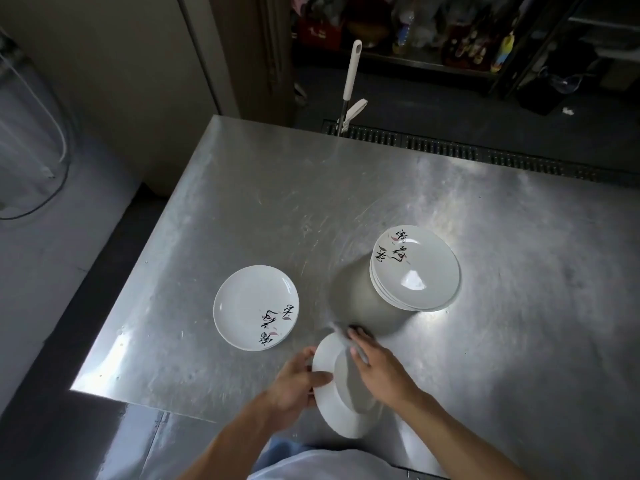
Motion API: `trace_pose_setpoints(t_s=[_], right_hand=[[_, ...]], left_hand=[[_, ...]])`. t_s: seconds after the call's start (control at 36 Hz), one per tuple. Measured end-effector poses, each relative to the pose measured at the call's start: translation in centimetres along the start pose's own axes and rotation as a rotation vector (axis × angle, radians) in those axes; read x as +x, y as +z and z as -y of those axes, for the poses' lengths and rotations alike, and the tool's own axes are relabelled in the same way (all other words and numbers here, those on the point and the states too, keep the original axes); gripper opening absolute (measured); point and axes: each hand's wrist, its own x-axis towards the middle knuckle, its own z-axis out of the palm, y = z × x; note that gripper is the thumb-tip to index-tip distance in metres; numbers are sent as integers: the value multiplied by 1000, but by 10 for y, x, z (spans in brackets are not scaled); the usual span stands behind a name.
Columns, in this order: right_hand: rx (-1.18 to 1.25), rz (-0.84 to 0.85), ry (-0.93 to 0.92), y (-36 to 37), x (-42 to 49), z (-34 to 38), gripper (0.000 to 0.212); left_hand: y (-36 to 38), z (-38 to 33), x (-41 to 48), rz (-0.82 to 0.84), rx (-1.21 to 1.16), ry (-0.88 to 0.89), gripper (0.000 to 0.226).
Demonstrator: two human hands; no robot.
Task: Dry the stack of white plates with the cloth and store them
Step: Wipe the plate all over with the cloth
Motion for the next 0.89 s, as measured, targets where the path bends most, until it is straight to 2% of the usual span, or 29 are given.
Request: trace_pose_setpoints(t_s=[0.08, 0.22, 0.36, 0.42, 0.5, 0.58, 0.67, 0.72, 0.81, 0.89], right_hand=[[75, 36, 120, -7, -3, -3, 50], [25, -30, 69, -7, -28, -11, 47], [-41, -102, -149, -3, -57, 0, 51], [-104, -126, -262, -3, -63, 10, 56], [-321, -254, -439, -11, -60, 27, 58], [-503, -327, -545, -23, -50, 34, 49], [-403, -322, -464, -40, -43, 37, 62], [-212, -319, -352, -56, -39, 42, 54], [71, -456, -160, -75, -27, 43, 46], [236, -524, -27, -87, -20, 36, 28]], left_hand=[[0, -2, 2, -39, -77, -5, 54], [12, -11, 13, -104, -255, 19, 35], [28, -27, 16, -132, -281, 22, 35], [33, -33, 14, -110, -241, 17, 29], [38, -40, 12, -68, -217, 5, 25], [40, -44, 12, -54, -241, -12, 29], [44, -47, 15, -43, -287, 16, 20], [46, -49, 15, -72, -302, 6, 20], [43, -46, 14, -169, -49, 44, 36], [41, -39, 15, -321, 188, 199, 24]])
